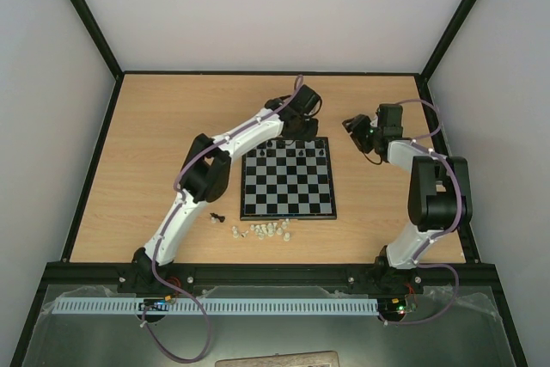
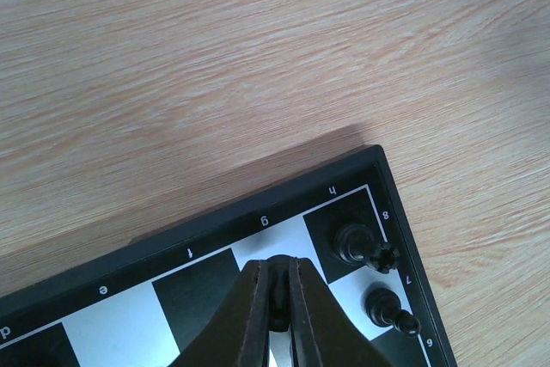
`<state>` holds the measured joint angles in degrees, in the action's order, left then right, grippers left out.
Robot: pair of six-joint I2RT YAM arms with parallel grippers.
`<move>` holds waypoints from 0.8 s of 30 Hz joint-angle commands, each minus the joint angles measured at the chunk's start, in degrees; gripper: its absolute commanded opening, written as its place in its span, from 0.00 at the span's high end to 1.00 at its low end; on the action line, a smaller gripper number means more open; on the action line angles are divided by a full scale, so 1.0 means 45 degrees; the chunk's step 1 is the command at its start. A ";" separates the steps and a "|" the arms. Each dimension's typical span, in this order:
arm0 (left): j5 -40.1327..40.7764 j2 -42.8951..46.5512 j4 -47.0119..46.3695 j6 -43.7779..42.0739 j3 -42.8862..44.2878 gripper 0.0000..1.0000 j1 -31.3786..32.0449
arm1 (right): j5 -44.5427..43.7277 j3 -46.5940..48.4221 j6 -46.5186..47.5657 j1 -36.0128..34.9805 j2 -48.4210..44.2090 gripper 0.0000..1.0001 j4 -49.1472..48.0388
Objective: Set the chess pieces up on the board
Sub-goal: Adjust the storage box on the chessboard.
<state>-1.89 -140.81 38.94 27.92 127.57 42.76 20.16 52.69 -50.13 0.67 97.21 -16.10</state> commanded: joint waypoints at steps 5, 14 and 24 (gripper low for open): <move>0.0235 -0.0555 0.0449 -0.0257 0.0306 0.97 0.0159 | 0.0322 -0.0088 0.0124 -0.0040 0.0458 0.46 0.0155; 0.0103 -0.0667 0.0246 -0.0316 0.0343 0.96 0.0164 | 0.0392 -0.0107 0.0138 -0.0050 0.0583 0.46 0.0045; 0.0311 -0.0331 0.0372 -0.0348 0.0125 0.72 0.0217 | 0.0521 -0.0092 0.0163 -0.0050 0.0674 0.46 0.0017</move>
<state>-1.41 -142.58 39.07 26.81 127.70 43.16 21.50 52.69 -50.11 0.67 99.31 -16.19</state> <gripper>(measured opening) 0.265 0.544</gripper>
